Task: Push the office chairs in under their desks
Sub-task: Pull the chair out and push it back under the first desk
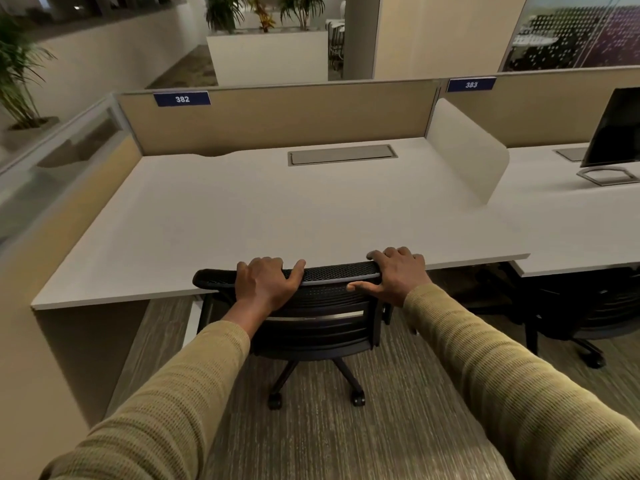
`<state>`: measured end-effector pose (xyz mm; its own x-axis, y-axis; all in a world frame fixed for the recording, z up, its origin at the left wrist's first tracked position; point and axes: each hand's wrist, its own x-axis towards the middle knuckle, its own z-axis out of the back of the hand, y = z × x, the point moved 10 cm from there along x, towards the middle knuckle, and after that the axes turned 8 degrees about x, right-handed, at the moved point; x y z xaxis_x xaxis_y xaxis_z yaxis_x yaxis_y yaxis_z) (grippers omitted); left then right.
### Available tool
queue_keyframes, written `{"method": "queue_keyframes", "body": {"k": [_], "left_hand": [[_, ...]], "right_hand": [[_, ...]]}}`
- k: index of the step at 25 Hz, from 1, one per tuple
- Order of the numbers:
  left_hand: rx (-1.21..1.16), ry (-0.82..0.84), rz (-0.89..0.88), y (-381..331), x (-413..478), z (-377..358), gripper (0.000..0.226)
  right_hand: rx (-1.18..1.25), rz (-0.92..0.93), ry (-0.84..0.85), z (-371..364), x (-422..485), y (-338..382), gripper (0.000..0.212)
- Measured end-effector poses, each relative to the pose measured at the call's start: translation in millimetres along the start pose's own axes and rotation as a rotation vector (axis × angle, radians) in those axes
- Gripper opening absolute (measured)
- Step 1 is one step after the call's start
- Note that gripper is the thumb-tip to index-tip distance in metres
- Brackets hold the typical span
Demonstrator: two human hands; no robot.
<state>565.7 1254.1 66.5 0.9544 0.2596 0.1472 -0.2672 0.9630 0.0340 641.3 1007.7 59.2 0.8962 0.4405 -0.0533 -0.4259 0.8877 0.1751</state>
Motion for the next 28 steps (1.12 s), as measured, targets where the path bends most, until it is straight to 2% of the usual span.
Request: {"method": "queue_keyframes", "body": {"k": [7, 11, 15, 18, 22, 26, 28], "left_hand": [[-0.005, -0.012, 0.033, -14, 7, 0, 0.080], [-0.033, -0.044, 0.038, -16, 7, 1, 0.085], [-0.061, -0.073, 0.031, -19, 3, 3, 0.082], [-0.084, -0.131, 0.003, -25, -6, 7, 0.077], [-0.107, -0.234, 0.013, -37, -30, 11, 0.069], [-0.077, -0.125, 0.050, -82, -80, -10, 0.087], [-0.091, -0.078, 0.039, -119, -108, -19, 0.088]], "right_hand": [[0.013, -0.017, 0.042, 6, 18, -16, 0.127], [0.068, -0.073, -0.006, 7, 12, -22, 0.116], [0.132, -0.093, -0.144, 1, -10, -20, 0.096], [0.136, -0.058, -0.197, -7, -36, -17, 0.094], [0.142, 0.036, -0.163, -13, -65, -20, 0.094], [0.169, 0.048, -0.065, -24, -104, -53, 0.091], [0.160, 0.024, -0.031, -30, -131, -86, 0.090]]}}
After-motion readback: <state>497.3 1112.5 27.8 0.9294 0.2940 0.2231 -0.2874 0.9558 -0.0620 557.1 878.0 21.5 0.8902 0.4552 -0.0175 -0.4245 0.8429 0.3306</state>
